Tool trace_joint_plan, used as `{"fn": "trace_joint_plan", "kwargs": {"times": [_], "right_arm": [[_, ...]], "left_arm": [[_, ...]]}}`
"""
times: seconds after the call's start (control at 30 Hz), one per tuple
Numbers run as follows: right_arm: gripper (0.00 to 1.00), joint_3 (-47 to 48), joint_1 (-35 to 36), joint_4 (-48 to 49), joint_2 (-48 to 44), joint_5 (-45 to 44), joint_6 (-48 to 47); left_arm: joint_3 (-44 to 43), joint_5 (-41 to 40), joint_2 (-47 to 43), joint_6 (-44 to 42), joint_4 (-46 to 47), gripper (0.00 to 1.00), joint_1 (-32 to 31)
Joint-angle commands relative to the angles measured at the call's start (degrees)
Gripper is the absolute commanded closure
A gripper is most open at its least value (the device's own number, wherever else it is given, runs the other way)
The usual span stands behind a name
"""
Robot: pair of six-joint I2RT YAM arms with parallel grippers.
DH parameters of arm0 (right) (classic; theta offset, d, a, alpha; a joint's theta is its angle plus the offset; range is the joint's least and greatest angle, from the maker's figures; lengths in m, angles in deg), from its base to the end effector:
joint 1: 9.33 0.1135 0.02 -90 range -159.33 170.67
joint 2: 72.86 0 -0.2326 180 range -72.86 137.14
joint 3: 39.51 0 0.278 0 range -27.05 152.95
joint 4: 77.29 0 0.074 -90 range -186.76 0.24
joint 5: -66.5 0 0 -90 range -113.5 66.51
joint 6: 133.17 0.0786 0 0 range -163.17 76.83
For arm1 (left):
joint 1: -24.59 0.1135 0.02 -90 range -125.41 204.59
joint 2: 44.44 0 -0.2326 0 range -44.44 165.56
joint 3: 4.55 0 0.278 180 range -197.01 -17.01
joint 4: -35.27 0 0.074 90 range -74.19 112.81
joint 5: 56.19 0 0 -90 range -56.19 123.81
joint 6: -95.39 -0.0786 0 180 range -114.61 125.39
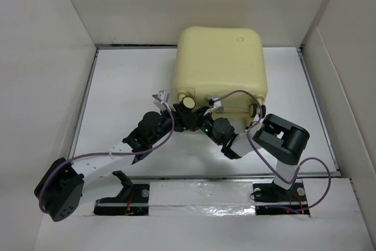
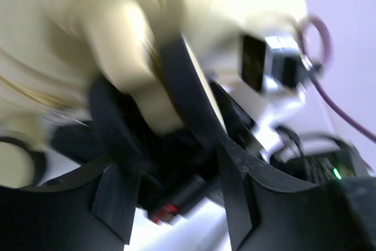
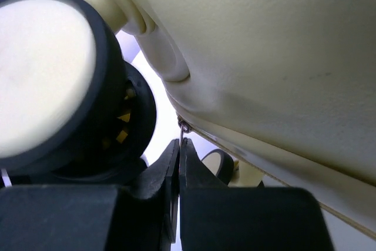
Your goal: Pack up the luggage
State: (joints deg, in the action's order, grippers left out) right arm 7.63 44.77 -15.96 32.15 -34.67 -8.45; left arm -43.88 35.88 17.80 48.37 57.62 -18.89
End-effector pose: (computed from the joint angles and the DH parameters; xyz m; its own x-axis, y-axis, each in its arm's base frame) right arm 0.2345 0.2980 0.1119 -0.3590 0.4570 -0.8138 -0.5802 0.5737 0.5781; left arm 0.2304 -0.2224 0.2096 -0.4919 -0.4725 -0.7313 0.5174 0.5169 -0.6820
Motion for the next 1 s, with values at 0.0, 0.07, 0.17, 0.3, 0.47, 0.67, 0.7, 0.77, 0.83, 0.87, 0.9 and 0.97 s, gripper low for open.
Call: {"fn": "trace_joint_plan", "kwargs": {"times": [0.0, 0.07, 0.17, 0.3, 0.47, 0.67, 0.7, 0.77, 0.83, 0.87, 0.9, 0.97], "right_arm": [[1.00, 2.7, 5.7, 16.8, 0.2, 24.8, 10.0], [1.00, 0.7, 5.7, 20.2, 0.4, 25.3, 11.6], [0.72, -3.6, 5.7, 14.7, -2.9, 22.8, 9.5], [0.44, -9.6, 5.7, 0.1, -11.9, 15.6, 3.5], [0.32, -14.7, 7.7, -15.4, -24.0, 7.7, 0.3], [0.29, -12.0, 8.4, -35.4, -36.6, 0.7, -4.6], [0.29, -11.4, 8.4, -36.7, -37.3, 0.0, -4.6], [0.35, -10.0, 8.4, -39.0, -39.2, -1.3, -5.3], [0.46, -9.2, 8.4, -40.3, -41.0, -2.1, -6.0], [0.69, -8.4, 8.4, -41.9, -41.4, -2.3, -6.8], [0.77, -8.0, 8.4, -42.6, -41.8, -2.3, -7.1], [0.82, -6.7, 8.4, -45.0, -42.6, -2.2, -8.1]], "left_arm": [[-0.6, 18.0, -7.6, 3.9, 29.3, 1.00, -7.2], [0.0, 16.5, -7.6, 4.1, 30.9, 1.00, -7.2], [0.1, 14.7, -7.3, 4.0, 30.2, 1.00, -7.2], [1.0, 14.8, -7.5, 3.8, 29.5, 1.00, -6.1], [2.5, 15.9, -8.2, 4.1, 29.2, 1.00, -3.4], [0.8, 13.7, -13.4, 0.1, 13.3, 0.81, 0.7], [-0.6, 10.6, -15.6, -3.0, 8.5, 0.75, 0.7], [-0.9, 0.3, -22.0, -4.7, -1.9, 0.62, 0.7], [-1.3, -8.2, -25.8, -4.8, -9.6, 0.64, 1.2], [-1.2, -14.1, -28.9, -4.6, -15.8, 0.74, 1.2], [-0.6, -16.2, -30.1, -4.3, -18.7, 0.78, 2.7], [0.6, -17.4, -32.2, -3.4, -23.4, 0.93, 4.2]]}}
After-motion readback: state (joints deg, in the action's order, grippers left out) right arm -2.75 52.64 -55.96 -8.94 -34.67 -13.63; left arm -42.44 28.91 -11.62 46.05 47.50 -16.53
